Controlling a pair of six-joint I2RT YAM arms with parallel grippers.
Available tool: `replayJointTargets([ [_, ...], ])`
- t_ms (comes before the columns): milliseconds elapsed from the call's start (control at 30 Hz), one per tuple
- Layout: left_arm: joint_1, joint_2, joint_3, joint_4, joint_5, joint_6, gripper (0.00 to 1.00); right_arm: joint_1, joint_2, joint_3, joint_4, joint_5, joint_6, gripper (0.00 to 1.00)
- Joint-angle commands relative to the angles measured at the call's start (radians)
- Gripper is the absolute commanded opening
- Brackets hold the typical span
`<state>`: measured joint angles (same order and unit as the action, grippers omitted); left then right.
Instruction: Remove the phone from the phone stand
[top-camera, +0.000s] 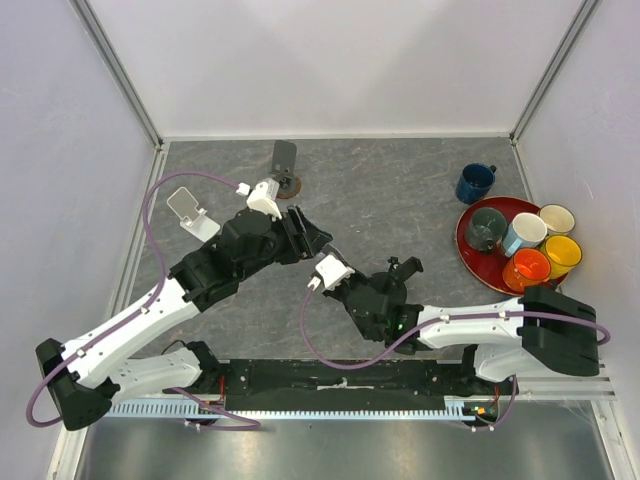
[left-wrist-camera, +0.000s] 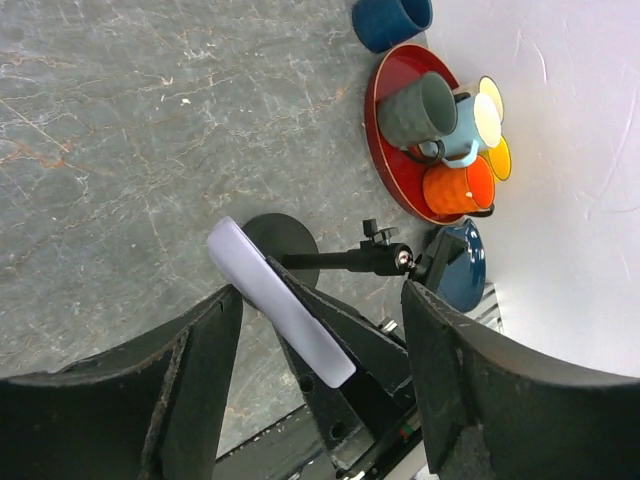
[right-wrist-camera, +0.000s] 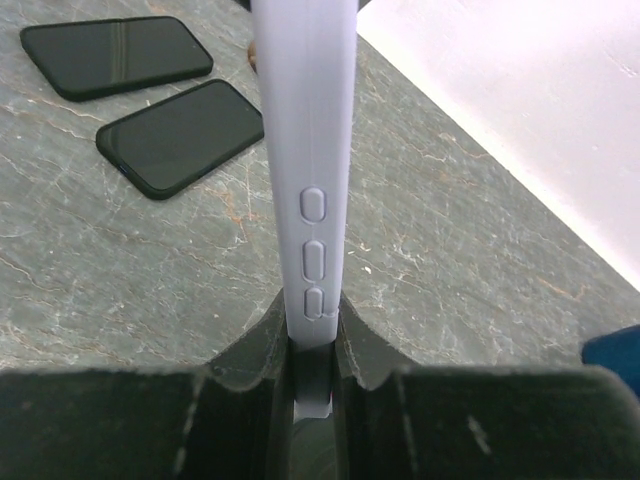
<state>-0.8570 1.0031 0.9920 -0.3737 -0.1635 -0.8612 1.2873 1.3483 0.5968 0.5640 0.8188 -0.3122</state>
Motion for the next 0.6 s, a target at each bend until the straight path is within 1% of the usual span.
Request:
replayJointTargets([
  [0, 0.006, -0.014, 0.001, -0.004, 0.056, -0.042, 0.69, 0.017, 0.017, 0.026, 0.163, 0.094, -0.057, 0.0],
  [100, 0.006, -0.017, -0.018, -0.008, 0.062, -0.044, 0.67, 0.026, 0.035, 0.026, 0.2, 0.126, -0.073, 0.0],
  [433, 0.006, -0.018, -0.07, -0.018, 0.021, -0.064, 0.66, 0.049, 0.09, 0.04, 0.28, 0.197, -0.151, 0.0],
  [567, 0.006, -0.02, -0.066, 0.007, 0.033, -0.065, 0.6, 0.066, 0.12, 0.049, 0.306, 0.221, -0.195, 0.0],
])
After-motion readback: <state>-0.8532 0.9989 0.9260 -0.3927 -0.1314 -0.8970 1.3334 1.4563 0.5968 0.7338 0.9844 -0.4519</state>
